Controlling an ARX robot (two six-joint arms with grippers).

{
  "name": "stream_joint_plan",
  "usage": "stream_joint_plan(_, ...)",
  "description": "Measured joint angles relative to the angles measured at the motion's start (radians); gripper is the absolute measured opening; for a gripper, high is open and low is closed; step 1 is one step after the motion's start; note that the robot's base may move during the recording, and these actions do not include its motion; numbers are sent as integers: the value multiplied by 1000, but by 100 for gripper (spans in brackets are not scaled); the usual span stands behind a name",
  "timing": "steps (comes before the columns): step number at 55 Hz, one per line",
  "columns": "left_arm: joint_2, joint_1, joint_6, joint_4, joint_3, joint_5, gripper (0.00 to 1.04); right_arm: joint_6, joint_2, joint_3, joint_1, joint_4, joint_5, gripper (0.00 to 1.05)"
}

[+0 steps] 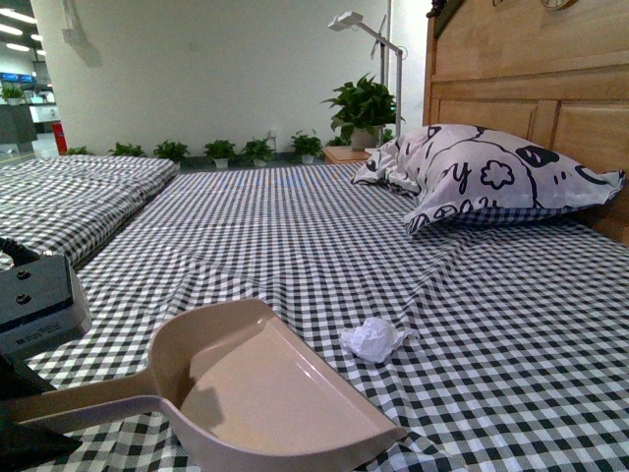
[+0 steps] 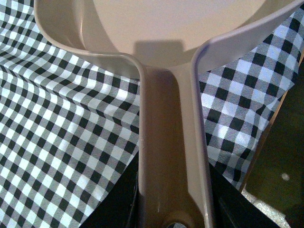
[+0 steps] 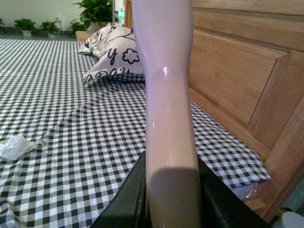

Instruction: Clean up trash

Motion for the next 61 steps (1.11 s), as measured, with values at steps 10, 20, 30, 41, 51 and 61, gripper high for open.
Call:
stream_joint_plan(10, 12, 0, 6, -5, 0, -5, 27, 0, 0, 0, 0, 0, 0, 21)
stream_joint_plan(20, 16, 0, 10, -15, 0, -10, 27, 0, 0, 0, 0, 0, 0, 21)
stream_joint_plan(30, 16, 0, 11, -18, 0, -11, 27, 0, 0, 0, 0, 0, 0, 21)
stream_joint_plan(41, 16, 0, 11, -18, 0, -11, 27, 0, 0, 0, 0, 0, 0, 21)
stream_joint_plan(51, 16, 0, 11, -18, 0, -12, 27, 184, 97, 147, -35, -413, -100, 21)
stream_joint_plan(61, 17, 0, 13, -19, 0, -11, 27, 210, 322, 189, -263, -230, -359, 21)
